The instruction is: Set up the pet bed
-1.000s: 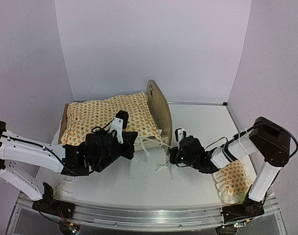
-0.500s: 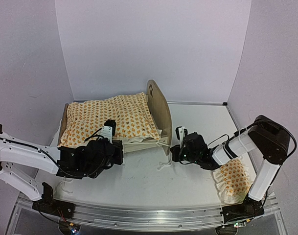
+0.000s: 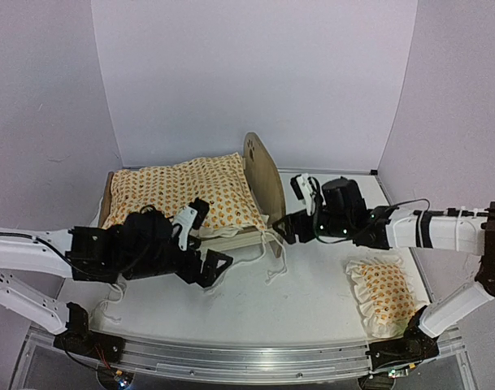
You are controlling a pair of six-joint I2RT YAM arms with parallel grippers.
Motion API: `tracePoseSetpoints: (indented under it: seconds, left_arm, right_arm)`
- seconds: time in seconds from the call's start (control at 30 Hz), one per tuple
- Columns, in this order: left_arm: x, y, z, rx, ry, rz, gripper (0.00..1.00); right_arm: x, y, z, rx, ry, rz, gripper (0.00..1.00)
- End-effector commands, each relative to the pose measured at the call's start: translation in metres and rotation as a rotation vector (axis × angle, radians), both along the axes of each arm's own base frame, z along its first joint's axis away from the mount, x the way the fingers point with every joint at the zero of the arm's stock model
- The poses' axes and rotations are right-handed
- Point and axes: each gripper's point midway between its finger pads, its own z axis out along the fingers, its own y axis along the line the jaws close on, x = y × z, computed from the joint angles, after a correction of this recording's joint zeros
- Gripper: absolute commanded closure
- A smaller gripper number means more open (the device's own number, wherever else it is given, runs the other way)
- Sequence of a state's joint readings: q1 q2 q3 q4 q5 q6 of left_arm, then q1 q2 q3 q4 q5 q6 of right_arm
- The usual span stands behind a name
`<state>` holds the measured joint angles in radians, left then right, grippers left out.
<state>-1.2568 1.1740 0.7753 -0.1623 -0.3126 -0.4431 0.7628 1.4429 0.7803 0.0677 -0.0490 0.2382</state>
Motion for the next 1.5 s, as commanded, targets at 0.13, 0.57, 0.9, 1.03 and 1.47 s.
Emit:
tracePoseSetpoints:
  seconds: [0.13,0.57,0.9,1.03,1.47]
  left_arm:
    - [0.068,0.098,0.118,-0.162,-0.027,0.393,0.05]
    - [0.078,0.169,0.109,-0.178,-0.034,0.613,0.06]
    - [0.076,0.162,0.081,-0.141,0.036,0.585,0.04]
    - [0.068,0.160,0.049,-0.140,0.119,0.579,0.05]
    - [0.067,0.149,-0.008,-0.353,0.226,0.446,0.08]
  right_arm:
    - [0.086,0.030,0.091,-0.088,-0.205,-0.129,0.10]
    - [0.149,-0.021,0.104,-0.214,-0.282,-0.487,0.75]
    - [0.132,-0.146,0.122,-0.340,-0.310,-0.632,1.00]
    - [0.120,-0.188,0.118,-0.391,-0.306,-0.666,1.00]
    - [0.108,-0.189,0.190,-0.366,-0.327,-0.603,0.30]
